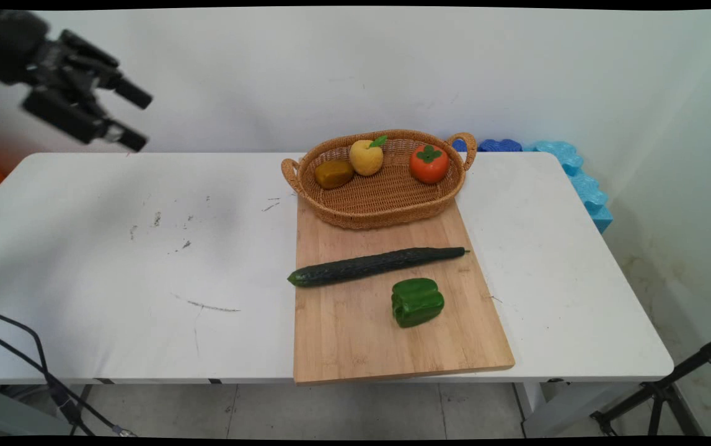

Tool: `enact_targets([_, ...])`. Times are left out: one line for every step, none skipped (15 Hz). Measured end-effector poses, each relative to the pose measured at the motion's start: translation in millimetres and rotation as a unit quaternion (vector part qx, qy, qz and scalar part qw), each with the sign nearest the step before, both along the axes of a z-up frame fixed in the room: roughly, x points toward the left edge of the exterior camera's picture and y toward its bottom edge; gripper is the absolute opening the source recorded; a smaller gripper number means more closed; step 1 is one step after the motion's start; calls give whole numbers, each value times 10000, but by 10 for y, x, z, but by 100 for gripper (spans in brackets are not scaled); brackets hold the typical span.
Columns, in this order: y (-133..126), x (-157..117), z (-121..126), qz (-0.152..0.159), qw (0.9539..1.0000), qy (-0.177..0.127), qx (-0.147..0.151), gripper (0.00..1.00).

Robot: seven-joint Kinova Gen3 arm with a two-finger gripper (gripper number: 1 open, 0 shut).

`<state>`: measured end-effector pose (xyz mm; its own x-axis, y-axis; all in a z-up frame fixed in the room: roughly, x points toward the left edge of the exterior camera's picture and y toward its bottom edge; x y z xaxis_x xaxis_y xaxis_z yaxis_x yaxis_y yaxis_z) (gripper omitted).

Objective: Pick up the potato from the vegetable basket

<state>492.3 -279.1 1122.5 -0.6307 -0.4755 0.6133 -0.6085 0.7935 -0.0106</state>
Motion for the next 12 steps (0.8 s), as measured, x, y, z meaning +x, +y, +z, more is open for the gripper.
enact_targets([-71, -43, -12, 66, 10000, -18, -18, 100])
enact_targets([-179, -112, -35, 159, 9999, -54, -39, 100])
enact_targets([-313, -192, -76, 268, 9996, -101, -63, 100])
enact_targets([-432, -258, -120, 361, 9992, -147, -85, 100])
enact_targets([-568, -329, -178, 468, 9986, -203, -101, 100])
enact_targets([-647, -368, -214, 524, 9983, -236, -112, 100])
enact_targets([-778, -428, -281, 609, 9976, -294, -125, 100])
enact_targets([-929, -489, -372, 699, 9968, -371, -135, 100])
enact_targets([-1075, -548, -464, 780, 9959, -442, -144, 100])
enact_targets([-1207, -599, -552, 845, 9950, -503, -147, 100])
enact_targets([-1351, -654, -661, 921, 9940, -568, -146, 100])
enact_targets([-1495, -711, -773, 979, 9931, -630, -144, 100])
